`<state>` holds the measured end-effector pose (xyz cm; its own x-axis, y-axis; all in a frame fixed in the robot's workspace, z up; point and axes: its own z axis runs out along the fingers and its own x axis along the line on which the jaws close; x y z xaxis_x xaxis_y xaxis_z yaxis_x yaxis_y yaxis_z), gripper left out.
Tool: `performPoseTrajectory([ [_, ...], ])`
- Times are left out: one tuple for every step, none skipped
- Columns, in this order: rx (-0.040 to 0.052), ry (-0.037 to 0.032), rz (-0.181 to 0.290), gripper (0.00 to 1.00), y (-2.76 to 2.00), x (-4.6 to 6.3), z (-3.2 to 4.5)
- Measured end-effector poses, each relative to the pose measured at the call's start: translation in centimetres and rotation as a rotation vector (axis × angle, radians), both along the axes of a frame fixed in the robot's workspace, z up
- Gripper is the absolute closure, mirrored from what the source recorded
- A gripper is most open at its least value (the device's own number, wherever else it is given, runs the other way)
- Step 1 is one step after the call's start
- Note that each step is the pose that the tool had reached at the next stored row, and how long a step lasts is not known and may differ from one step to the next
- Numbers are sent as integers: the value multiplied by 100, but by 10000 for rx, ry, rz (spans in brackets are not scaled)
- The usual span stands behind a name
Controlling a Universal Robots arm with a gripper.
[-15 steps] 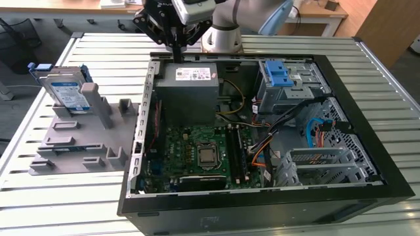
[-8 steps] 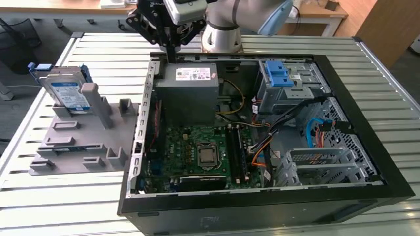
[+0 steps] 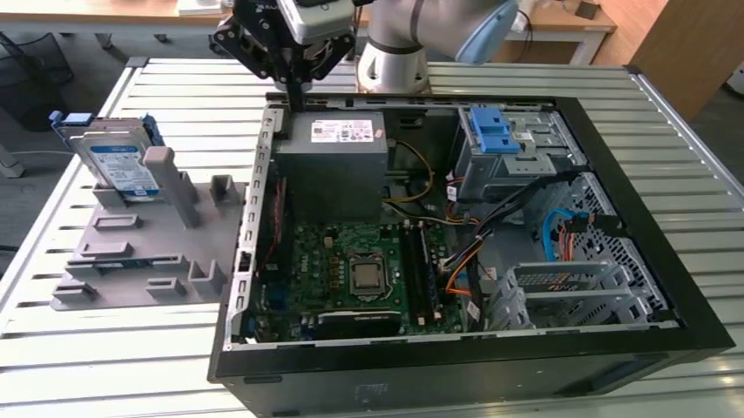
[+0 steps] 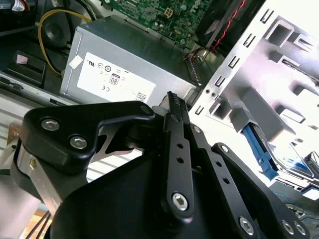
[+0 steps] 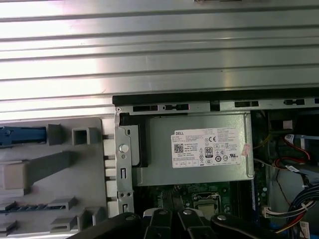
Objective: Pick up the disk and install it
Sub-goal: 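Reach for the disk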
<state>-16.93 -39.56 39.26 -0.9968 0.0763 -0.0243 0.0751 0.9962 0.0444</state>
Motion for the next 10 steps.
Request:
performPoseTrajectory([
  [-1, 1, 1, 89, 3, -14, 0],
  [-2, 2, 1, 89, 5, -28, 0],
  [-1, 1, 1, 89, 7, -41, -1],
  [0, 2, 2, 89, 10, -55, -2],
  [0, 2, 1, 89, 15, -70, -2],
  [0, 3, 0, 89, 21, -87, -2],
  [-1, 5, 0, 89, 28, -104, -3],
  [-2, 6, 0, 89, 36, -123, -3],
  [-2, 8, 0, 89, 46, -144, -3],
  [0, 8, 1, 89, 57, -165, -5],
])
